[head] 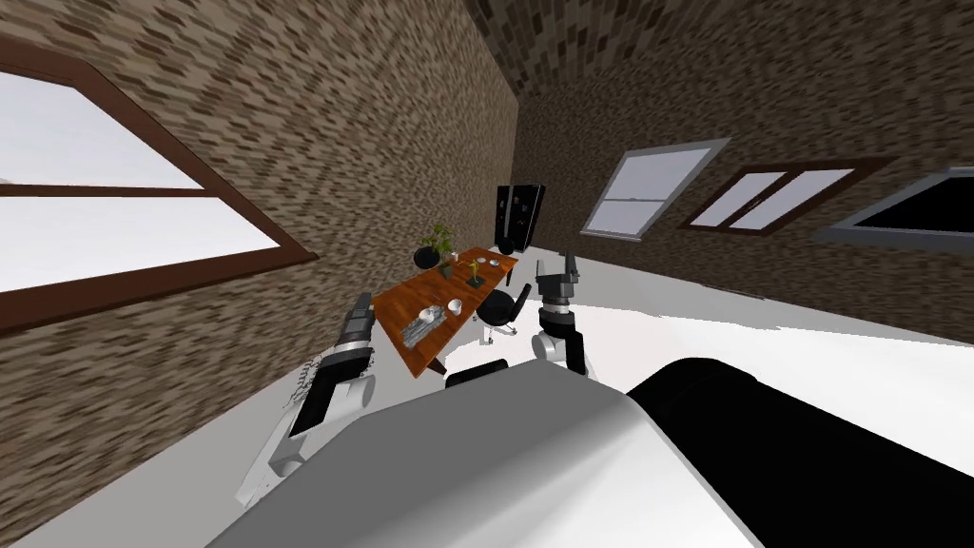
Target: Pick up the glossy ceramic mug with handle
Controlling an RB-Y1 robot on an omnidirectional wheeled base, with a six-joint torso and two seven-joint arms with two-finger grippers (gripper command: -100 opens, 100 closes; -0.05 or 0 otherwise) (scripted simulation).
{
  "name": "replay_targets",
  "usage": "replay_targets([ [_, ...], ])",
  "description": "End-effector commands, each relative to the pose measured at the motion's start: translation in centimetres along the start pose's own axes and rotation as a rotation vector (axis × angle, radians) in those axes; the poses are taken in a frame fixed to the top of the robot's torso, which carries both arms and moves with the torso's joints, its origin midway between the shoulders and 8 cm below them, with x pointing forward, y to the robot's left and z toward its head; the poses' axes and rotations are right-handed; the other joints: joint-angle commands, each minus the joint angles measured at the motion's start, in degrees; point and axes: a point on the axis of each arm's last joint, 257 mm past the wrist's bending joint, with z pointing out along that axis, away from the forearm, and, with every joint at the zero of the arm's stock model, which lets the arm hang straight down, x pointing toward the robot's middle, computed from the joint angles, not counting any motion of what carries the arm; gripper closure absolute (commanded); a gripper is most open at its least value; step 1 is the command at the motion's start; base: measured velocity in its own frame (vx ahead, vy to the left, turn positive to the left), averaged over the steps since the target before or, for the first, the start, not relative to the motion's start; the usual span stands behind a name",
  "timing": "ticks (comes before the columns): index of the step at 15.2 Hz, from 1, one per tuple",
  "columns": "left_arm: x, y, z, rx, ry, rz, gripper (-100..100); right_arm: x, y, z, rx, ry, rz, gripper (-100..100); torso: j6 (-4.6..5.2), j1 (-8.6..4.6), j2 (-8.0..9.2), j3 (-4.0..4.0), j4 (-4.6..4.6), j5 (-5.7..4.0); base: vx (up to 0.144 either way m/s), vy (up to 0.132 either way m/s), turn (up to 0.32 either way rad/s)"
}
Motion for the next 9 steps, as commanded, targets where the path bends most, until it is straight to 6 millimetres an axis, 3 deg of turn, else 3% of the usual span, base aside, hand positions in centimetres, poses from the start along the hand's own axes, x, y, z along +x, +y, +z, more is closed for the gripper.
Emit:
replay_targets([
  [1, -0.1, 2.6, 0.1, -0.056, 0.008, 0.023, -100, 0.0, 0.0, 0.0, 0.000, 0.000, 0.000, 0, 0.00, 0.00, 0.00, 0.00, 0.00, 0.00, -0.074, 0.041, -0.274],
  [2, -0.1, 2.6, 0.1, -0.057, 0.008, 0.023, -100, 0.0, 0.0, 0.0, 0.000, 0.000, 0.000, 0, -0.03, 0.01, -0.03, -0.01, -0.01, 0.01, -0.047, 0.032, -0.062],
  [3, -0.3, 4.7, 0.1, -0.111, 0.016, 0.046, -100, 0.0, 0.0, 0.0, 0.000, 0.000, 0.000, 0, -0.07, 0.00, -0.10, -0.05, -0.02, 0.01, -0.045, 0.024, -0.254],
  [4, -0.3, 5.1, 0.0, -0.119, 0.017, 0.047, -100, 0.0, 0.0, 0.0, 0.000, 0.000, 0.000, 0, -0.01, -0.02, -0.14, -0.08, -0.03, 0.00, -0.053, 0.027, -0.265],
  [9, -1.2, 11.9, -0.3, -0.291, 0.042, 0.111, -100, 0.0, 0.0, 0.0, 0.000, 0.000, 0.000, 0, -0.03, 0.02, -0.16, -0.09, -0.03, 0.00, -0.058, 0.032, -0.297],
])
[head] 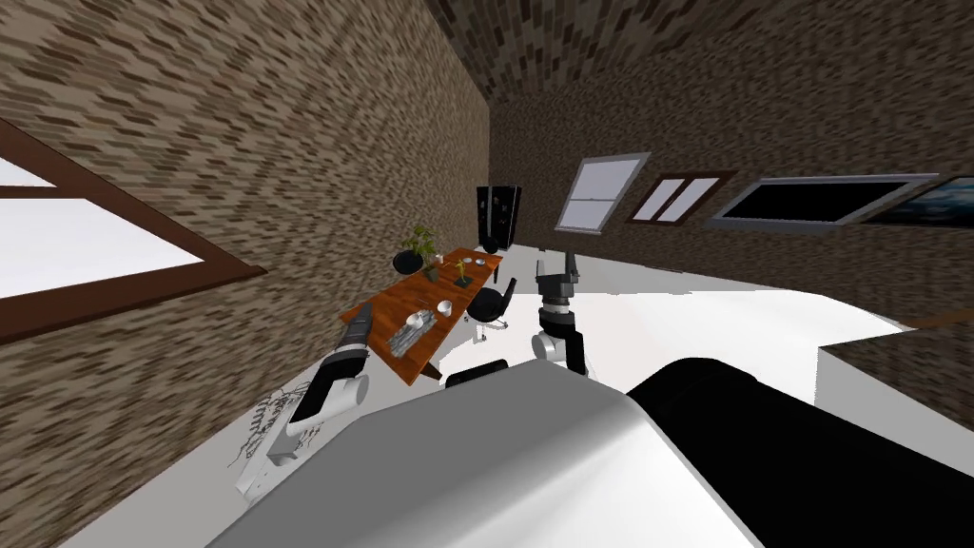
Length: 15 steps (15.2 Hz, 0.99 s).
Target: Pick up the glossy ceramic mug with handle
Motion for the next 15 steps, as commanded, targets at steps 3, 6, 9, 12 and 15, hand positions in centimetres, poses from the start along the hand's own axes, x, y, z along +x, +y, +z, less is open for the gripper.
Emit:
replay_targets([
  [3, 0.1, 4.8, 0.6, -0.124, 0.024, 0.038, -100, 0.0, 0.0, 0.0, 0.000, 0.000, 0.000, 0, -0.04, -0.01, -0.06, -0.03, -0.01, 0.00, -0.041, 0.026, -0.192],
  [6, 0.2, 8.3, 0.4, -0.211, 0.044, 0.056, -100, 0.0, 0.0, 0.0, 0.000, 0.000, 0.000, 0, 0.02, -0.04, -0.10, -0.06, -0.02, -0.01, -0.038, 0.020, -0.280],
  [9, 0.2, 11.0, 0.2, -0.282, 0.061, 0.072, -100, 0.0, 0.0, 0.0, 0.000, 0.000, 0.000, 0, 0.01, -0.02, -0.16, -0.09, -0.03, -0.01, -0.023, 0.020, -0.176],
  [12, 0.2, 13.6, -0.1, -0.354, 0.080, 0.086, -100, 0.0, 0.0, 0.0, 0.000, 0.000, 0.000, 0, -0.02, -0.01, -0.18, -0.10, -0.04, 0.00, -0.018, 0.025, -0.184],
  [15, 0.3, 16.2, -0.6, -0.426, 0.100, 0.098, -100, 0.0, 0.0, 0.0, 0.000, 0.000, 0.000, 0, -0.02, -0.01, -0.23, -0.13, -0.05, 0.00, -0.007, 0.022, -0.159],
])
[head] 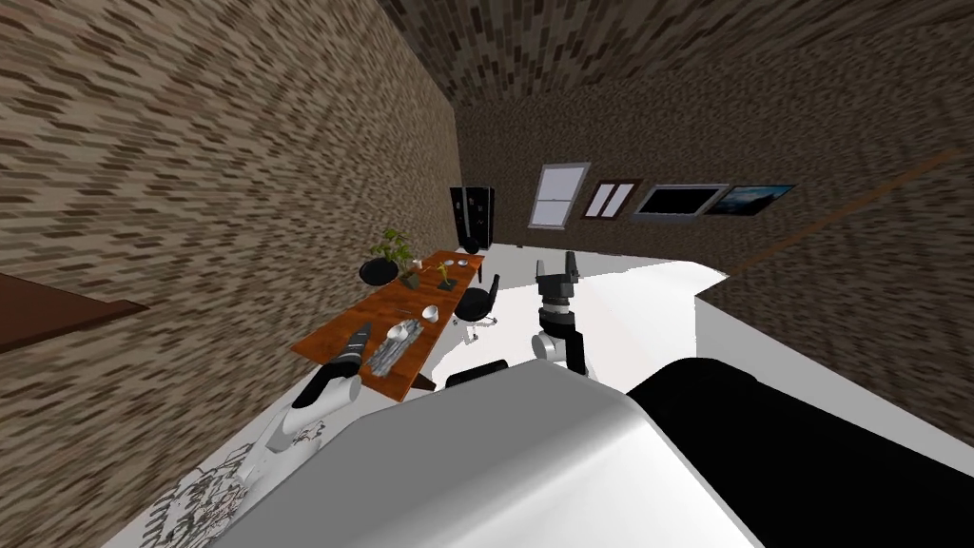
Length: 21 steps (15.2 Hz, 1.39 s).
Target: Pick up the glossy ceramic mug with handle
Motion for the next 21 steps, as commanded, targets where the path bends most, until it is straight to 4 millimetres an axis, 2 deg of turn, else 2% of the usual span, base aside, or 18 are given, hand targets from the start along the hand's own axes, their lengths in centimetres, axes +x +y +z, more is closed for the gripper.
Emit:
replay_targets([
  [1, 0.1, 2.0, 0.7, -0.065, 0.021, 0.014, -100, 0.0, 0.0, 0.0, 0.000, 0.000, 0.000, 0, 0.00, 0.00, 0.00, 0.00, 0.00, 0.00, -0.003, 0.020, -0.188],
  [2, 0.5, 3.2, 0.7, -0.088, 0.029, 0.013, -100, 0.0, 0.0, 0.0, 0.000, 0.000, 0.000, 0, 0.05, 0.00, -0.02, -0.01, 0.00, 0.00, -0.001, 0.025, -0.226],
  [3, 0.5, 3.2, 0.7, -0.088, 0.029, 0.013, -100, 0.0, 0.0, 0.0, 0.000, 0.000, 0.000, 0, 0.03, 0.01, -0.03, -0.02, 0.00, 0.00, 0.001, 0.024, -0.075],
  [4, 0.6, 4.8, 1.0, -0.141, 0.049, 0.023, -100, 0.0, 0.0, 0.0, 0.000, 0.000, 0.000, 0, 0.00, 0.01, -0.03, -0.02, -0.01, 0.00, 0.006, 0.022, -0.167],
  [6, 0.7, 6.5, 1.3, -0.190, 0.065, 0.032, -100, 0.0, 0.0, 0.0, 0.000, 0.000, 0.000, 0, 0.02, 0.02, -0.07, -0.04, -0.01, 0.00, 0.012, 0.030, -0.202],
  [10, 1.7, 10.4, 1.0, -0.296, 0.110, 0.036, -100, 0.0, 0.0, 0.0, 0.000, 0.000, 0.000, 0, 0.02, 0.07, -0.10, -0.06, -0.02, 0.01, 0.012, 0.039, -0.138],
  [11, 1.7, 10.4, 1.0, -0.296, 0.110, 0.036, -100, 0.0, 0.0, 0.0, 0.000, 0.000, 0.000, 0, 0.01, 0.07, -0.11, -0.06, -0.03, 0.02, 0.010, 0.028, -0.055],
  [12, 1.9, 11.9, 1.0, -0.344, 0.132, 0.041, -100, 0.0, 0.0, 0.0, 0.000, 0.000, 0.000, 0, 0.00, 0.05, -0.11, -0.06, -0.02, 0.01, 0.014, 0.028, -0.135],
  [14, 2.0, 13.2, 1.0, -0.388, 0.154, 0.046, -100, 0.0, 0.0, 0.0, 0.000, 0.000, 0.000, 0, 0.02, 0.04, -0.13, -0.07, -0.03, 0.01, 0.026, 0.038, -0.186],
  [15, 2.6, 14.5, 0.5, -0.422, 0.170, 0.043, -100, 0.0, 0.0, 0.0, 0.000, 0.000, 0.000, 0, 0.05, 0.06, -0.17, -0.09, -0.03, 0.01, 0.036, 0.048, -0.171],
  [16, 2.6, 14.6, 0.4, -0.426, 0.171, 0.043, -100, 0.0, 0.0, 0.0, 0.000, 0.000, 0.000, 0, 0.02, 0.09, -0.20, -0.11, -0.04, 0.02, 0.026, 0.040, -0.046],
  [20, 3.5, 18.3, -0.6, -0.544, 0.234, 0.045, -100, 0.0, 0.0, 0.0, 0.000, 0.000, 0.000, 0, 0.03, 0.09, -0.23, -0.13, -0.04, 0.02, 0.037, 0.042, -0.133],
  [21, 3.5, 18.3, -0.6, -0.544, 0.234, 0.045, -100, 0.0, 0.0, 0.0, 0.000, 0.000, 0.000, 0, 0.00, 0.09, -0.25, -0.14, -0.05, 0.02, 0.032, 0.038, -0.032],
])
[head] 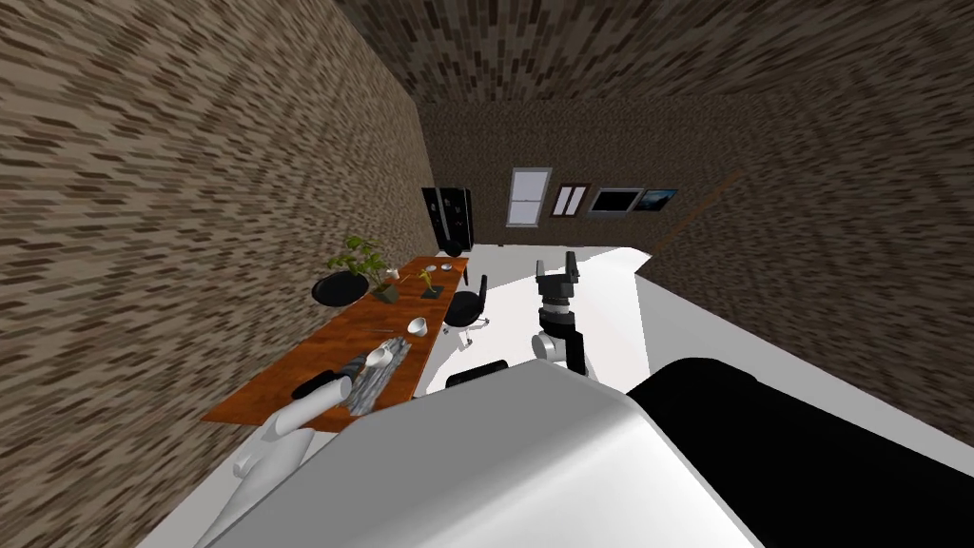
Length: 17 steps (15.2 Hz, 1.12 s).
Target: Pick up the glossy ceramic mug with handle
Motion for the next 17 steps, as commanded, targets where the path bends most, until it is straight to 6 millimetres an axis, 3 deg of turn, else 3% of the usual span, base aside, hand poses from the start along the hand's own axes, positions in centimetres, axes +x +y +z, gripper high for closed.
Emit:
replay_targets([
  [1, 0.8, 1.7, 0.4, -0.062, 0.035, 0.002, -100, 0.0, 0.0, 0.0, 0.000, 0.000, 0.000, 0, 0.00, 0.00, 0.00, 0.00, 0.00, 0.00, 0.033, 0.042, -0.087],
  [5, 1.5, 3.4, 0.6, -0.120, 0.074, 0.003, -100, 0.0, 0.0, 0.0, 0.000, 0.000, 0.000, 0, 0.02, 0.01, -0.03, -0.01, 0.00, 0.00, 0.038, 0.041, -0.099],
  [8, 2.5, 5.9, 0.8, -0.206, 0.133, 0.004, -100, 0.0, 0.0, 0.0, 0.000, 0.000, 0.000, 0, 0.02, -0.05, -0.03, -0.01, 0.00, -0.01, 0.045, 0.034, -0.095],
  [17, 4.5, 9.5, 0.3, -0.334, 0.234, 0.002, -100, 0.0, 0.0, 0.0, 0.000, 0.000, 0.000, 0, 0.03, -0.06, -0.06, -0.03, -0.01, -0.02, 0.044, 0.035, -0.067],
])
